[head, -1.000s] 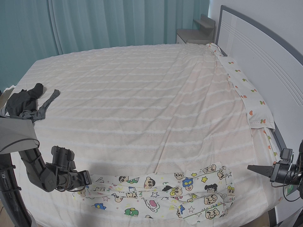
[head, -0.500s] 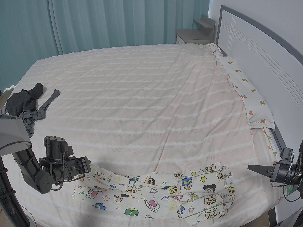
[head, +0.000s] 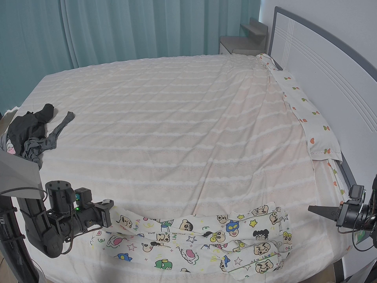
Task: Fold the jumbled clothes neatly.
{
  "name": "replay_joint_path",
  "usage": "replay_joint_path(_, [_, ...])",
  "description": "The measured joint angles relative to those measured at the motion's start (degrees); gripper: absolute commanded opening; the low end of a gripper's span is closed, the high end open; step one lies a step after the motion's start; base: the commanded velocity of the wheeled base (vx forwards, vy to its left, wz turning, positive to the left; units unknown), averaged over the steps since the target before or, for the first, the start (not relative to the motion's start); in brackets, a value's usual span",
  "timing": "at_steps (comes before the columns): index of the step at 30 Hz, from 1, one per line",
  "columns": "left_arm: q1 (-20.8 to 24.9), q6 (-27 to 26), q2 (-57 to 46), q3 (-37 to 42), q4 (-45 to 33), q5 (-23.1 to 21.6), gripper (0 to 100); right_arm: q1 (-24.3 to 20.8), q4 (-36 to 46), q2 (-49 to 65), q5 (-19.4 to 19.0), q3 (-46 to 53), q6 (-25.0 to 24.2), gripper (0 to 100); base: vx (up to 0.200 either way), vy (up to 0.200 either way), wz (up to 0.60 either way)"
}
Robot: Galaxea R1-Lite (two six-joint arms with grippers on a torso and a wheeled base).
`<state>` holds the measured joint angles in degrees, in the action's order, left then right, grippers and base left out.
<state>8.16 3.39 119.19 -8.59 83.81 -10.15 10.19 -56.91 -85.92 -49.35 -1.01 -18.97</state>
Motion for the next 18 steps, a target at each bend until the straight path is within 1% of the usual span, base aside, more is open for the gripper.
replay_joint_path(3, [-0.7, -5.7, 3.4, 2.0, 3.8, -0.1, 0, 0.0, 0.0, -0.1, 0.0, 0.0, 0.0, 100, 0.000, 0.000, 0.00])
replay_joint_path(5, [-1.3, -9.6, 5.4, 2.9, 4.8, -0.2, 0, 0.0, 0.0, -0.1, -0.1, 0.0, -0.1, 100, 0.000, 0.000, 0.00])
replay_joint_path(7, [-2.0, -12.1, 7.1, 3.7, 5.1, -0.2, 0, 0.0, 0.1, -0.2, -0.1, 0.0, -0.1, 100, 0.000, 0.000, 0.00])
replay_joint_path(9, [-2.5, -13.0, 8.4, 4.3, 5.1, -0.3, 0, 0.0, 0.1, -0.2, -0.1, 0.0, -0.1, 100, 0.000, 0.000, 0.00])
replay_joint_path(15, [-3.1, -13.3, 10.1, 4.6, 5.2, -0.4, 0, 0.0, 0.8, -0.4, -0.2, 0.0, -0.2, 100, 0.000, 0.000, 0.00])
replay_joint_path(18, [-3.1, -15.0, 10.5, 4.7, 5.2, -0.3, 0, -0.1, 1.1, -0.5, -0.2, 0.0, -0.2, 100, 0.000, 0.000, 0.00])
